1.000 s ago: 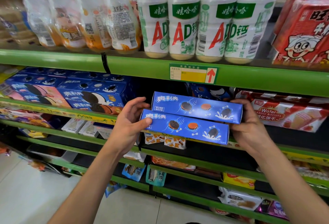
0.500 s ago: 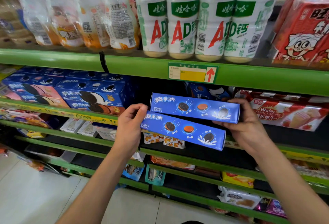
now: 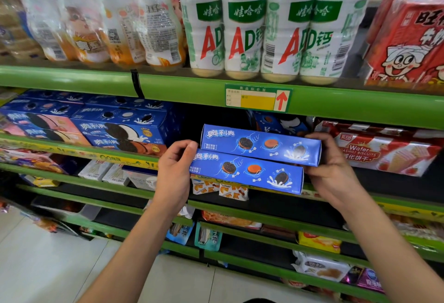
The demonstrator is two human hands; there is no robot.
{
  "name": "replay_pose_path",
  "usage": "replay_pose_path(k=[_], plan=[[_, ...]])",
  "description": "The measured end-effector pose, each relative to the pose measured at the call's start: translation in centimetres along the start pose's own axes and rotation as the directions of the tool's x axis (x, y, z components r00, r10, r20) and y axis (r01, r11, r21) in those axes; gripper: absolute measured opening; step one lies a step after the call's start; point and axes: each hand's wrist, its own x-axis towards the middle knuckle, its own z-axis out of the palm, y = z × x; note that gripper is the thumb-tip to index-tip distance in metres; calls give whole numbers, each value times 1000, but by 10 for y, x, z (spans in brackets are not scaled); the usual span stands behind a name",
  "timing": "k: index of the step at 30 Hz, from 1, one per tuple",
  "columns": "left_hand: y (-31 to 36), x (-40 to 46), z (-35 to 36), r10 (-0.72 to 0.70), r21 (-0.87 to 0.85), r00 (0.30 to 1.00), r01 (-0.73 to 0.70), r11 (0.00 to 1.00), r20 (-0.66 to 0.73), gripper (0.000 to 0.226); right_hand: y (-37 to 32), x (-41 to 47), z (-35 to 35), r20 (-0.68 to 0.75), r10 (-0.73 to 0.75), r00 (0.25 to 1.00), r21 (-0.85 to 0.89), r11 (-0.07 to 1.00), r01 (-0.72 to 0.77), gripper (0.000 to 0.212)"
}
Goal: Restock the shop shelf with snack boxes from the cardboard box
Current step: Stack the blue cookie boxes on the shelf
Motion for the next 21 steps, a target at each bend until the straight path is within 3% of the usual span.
replay_pose_path(k=[7, 12, 16, 21], plan=[[0, 0, 0, -3, 11, 1000, 3, 1000, -24, 12, 0, -2, -1, 12, 6, 1000, -1, 1000, -6, 76], [4, 3, 3, -29, 17, 998, 30, 999, -63, 25, 0, -4, -4, 69, -12, 998, 79, 997, 6, 62], [13, 9, 3, -109, 28, 991, 111, 993, -75, 23, -1, -3, -3, 87, -17, 996, 143, 990, 5, 54], [16, 29, 1, -247, 56, 963, 254, 966, -110, 11, -5, 2, -2, 57, 57, 997, 193, 979, -67, 27]])
